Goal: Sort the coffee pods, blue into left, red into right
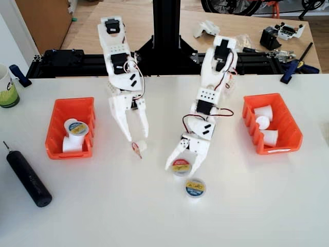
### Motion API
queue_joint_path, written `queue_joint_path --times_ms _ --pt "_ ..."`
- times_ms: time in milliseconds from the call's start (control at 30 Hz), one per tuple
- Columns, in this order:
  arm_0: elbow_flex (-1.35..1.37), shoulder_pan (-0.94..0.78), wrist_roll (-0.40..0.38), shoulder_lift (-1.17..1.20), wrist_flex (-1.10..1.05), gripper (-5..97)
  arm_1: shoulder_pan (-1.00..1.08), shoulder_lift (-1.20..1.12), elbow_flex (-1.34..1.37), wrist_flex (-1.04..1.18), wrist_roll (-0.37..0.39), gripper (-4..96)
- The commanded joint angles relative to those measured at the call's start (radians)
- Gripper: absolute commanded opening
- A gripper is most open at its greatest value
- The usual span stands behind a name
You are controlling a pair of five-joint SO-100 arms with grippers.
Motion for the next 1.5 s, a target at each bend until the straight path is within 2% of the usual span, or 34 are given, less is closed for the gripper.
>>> queue_joint_path --times_ms 0,300,400,500,600,733,833,1000,1200,1300,1467 --pt "-0.031 0.000 -0.025 0.015 0.014 17 0.009 0.137 -0.029 0.126 -0.031 21.2" --pt "-0.028 -0.003 -0.025 0.012 0.006 17 0.034 0.333 -0.067 0.387 -0.110 20.7" --pt "-0.003 -0.032 0.015 -0.012 -0.075 18 0.011 0.397 -0.117 0.434 -0.143 20.9" --pt "-0.002 -0.095 0.109 -0.101 -0.209 18 -0.040 0.515 -0.118 0.508 -0.092 19.2" --pt "-0.002 -0.144 0.170 -0.235 -0.416 18 -0.100 0.612 -0.150 0.592 -0.035 19.3" --pt "-0.006 -0.167 0.201 -0.396 -0.699 19 -0.170 0.617 -0.296 0.753 0.011 19.2" --pt "-0.015 -0.172 0.207 -0.472 -0.822 19 -0.230 0.626 -0.354 0.838 0.069 20.3" --pt "-0.143 -0.210 0.276 -0.568 -0.831 21 -0.347 0.673 -0.359 0.902 0.192 16.4" --pt "-0.290 -0.267 0.353 -0.696 -0.836 27 -0.486 0.680 -0.362 0.971 0.344 16.9" --pt "-0.462 -0.281 0.397 -0.821 -0.802 28 -0.557 0.681 -0.362 0.989 0.430 16.8" --pt "-0.884 -0.255 0.387 -1.120 -0.716 30 -0.663 0.712 -0.354 1.045 0.545 17.3"
